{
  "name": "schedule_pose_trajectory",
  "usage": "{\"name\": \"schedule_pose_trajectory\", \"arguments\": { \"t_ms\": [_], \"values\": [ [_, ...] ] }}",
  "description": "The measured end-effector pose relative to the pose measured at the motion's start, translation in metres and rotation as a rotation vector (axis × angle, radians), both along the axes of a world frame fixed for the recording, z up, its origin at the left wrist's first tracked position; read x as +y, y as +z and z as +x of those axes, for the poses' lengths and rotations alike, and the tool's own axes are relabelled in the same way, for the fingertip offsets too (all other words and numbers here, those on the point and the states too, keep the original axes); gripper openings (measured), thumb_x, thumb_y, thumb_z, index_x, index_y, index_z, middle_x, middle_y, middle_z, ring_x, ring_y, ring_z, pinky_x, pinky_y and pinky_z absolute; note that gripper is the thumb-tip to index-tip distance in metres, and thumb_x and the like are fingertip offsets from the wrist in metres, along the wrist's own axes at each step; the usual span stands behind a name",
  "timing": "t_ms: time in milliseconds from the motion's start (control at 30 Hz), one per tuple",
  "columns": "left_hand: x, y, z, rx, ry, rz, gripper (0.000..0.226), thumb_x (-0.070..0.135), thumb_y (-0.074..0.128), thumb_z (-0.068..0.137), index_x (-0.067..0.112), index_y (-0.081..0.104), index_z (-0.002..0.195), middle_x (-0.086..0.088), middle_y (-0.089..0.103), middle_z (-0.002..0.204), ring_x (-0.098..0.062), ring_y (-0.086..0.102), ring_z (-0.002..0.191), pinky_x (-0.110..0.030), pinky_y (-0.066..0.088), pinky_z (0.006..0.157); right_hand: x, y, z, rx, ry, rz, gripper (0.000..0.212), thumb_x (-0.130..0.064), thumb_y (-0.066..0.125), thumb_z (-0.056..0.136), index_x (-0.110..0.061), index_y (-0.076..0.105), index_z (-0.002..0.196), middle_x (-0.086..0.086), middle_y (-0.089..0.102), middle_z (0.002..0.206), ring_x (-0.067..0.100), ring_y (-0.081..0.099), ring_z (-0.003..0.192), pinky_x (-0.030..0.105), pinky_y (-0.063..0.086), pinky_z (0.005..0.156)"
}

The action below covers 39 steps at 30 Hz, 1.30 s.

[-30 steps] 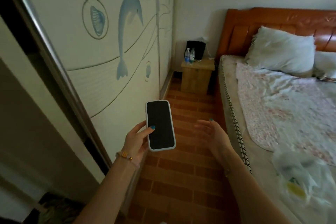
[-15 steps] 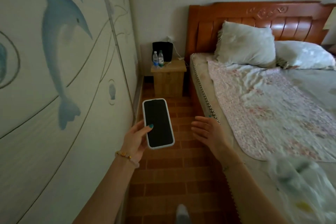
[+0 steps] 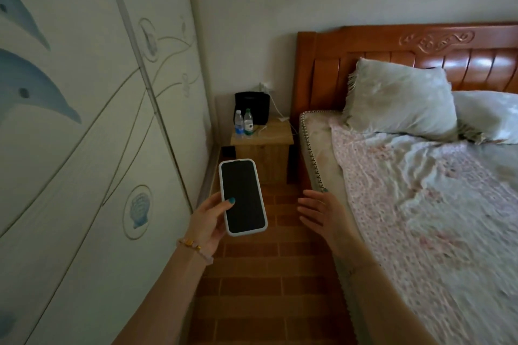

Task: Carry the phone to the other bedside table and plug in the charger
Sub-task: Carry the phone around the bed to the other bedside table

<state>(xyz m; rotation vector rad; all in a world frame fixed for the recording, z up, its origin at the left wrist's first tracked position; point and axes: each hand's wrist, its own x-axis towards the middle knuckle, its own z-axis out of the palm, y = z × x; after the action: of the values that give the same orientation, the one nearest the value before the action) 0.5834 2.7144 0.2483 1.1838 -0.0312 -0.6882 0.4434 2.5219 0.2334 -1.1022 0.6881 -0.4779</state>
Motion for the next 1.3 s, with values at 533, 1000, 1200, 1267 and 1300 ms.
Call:
{"name": "schedule_pose_trajectory", "arguments": {
  "t_ms": [533,1000,1200,1267,1300],
  "values": [
    [-0.163,-0.012,0.176,0.016,-0.007,0.019,0.024,0.006,0.062,0.079,0.022,0.063,0.096,-0.008,0.065,0.103,-0.025,0.063,0.093,-0.030,0.057,0.056,-0.156,-0.020,0.185,0.068,0.045,0.016,0.033,-0.032,0.040,0.096,-0.015,0.067,0.105,0.007,0.072,0.102,0.024,0.067,0.096,0.035,0.052,0.077],
    [-0.310,-0.005,0.390,0.019,-0.079,0.024,0.028,0.006,0.061,0.080,0.018,0.061,0.104,-0.012,0.063,0.111,-0.029,0.063,0.099,-0.034,0.055,0.063,-0.298,-0.021,0.390,0.083,0.023,0.082,0.034,-0.030,0.040,0.096,-0.013,0.068,0.105,0.008,0.072,0.100,0.025,0.066,0.094,0.034,0.051,0.073],
    [-0.350,-0.018,0.453,0.031,-0.082,0.051,0.023,0.006,0.060,0.081,0.021,0.061,0.098,-0.010,0.063,0.109,-0.028,0.061,0.100,-0.035,0.054,0.064,-0.348,-0.031,0.449,0.091,-0.009,0.112,0.036,-0.030,0.037,0.098,-0.011,0.066,0.105,0.009,0.071,0.100,0.025,0.066,0.094,0.035,0.051,0.074],
    [-0.366,-0.025,0.473,0.044,-0.076,0.058,0.023,0.005,0.060,0.081,0.021,0.062,0.098,-0.010,0.064,0.108,-0.028,0.062,0.099,-0.035,0.055,0.063,-0.367,-0.035,0.472,0.104,0.010,0.110,0.035,-0.030,0.037,0.097,-0.012,0.065,0.107,0.008,0.070,0.100,0.024,0.065,0.094,0.034,0.051,0.074],
    [-0.375,-0.029,0.483,0.055,-0.072,0.060,0.024,0.005,0.060,0.081,0.021,0.062,0.098,-0.010,0.064,0.108,-0.027,0.062,0.098,-0.035,0.055,0.063,-0.377,-0.038,0.483,0.106,0.015,0.107,0.034,-0.030,0.037,0.097,-0.012,0.065,0.107,0.008,0.070,0.100,0.024,0.065,0.094,0.035,0.051,0.074]
  ]
}}
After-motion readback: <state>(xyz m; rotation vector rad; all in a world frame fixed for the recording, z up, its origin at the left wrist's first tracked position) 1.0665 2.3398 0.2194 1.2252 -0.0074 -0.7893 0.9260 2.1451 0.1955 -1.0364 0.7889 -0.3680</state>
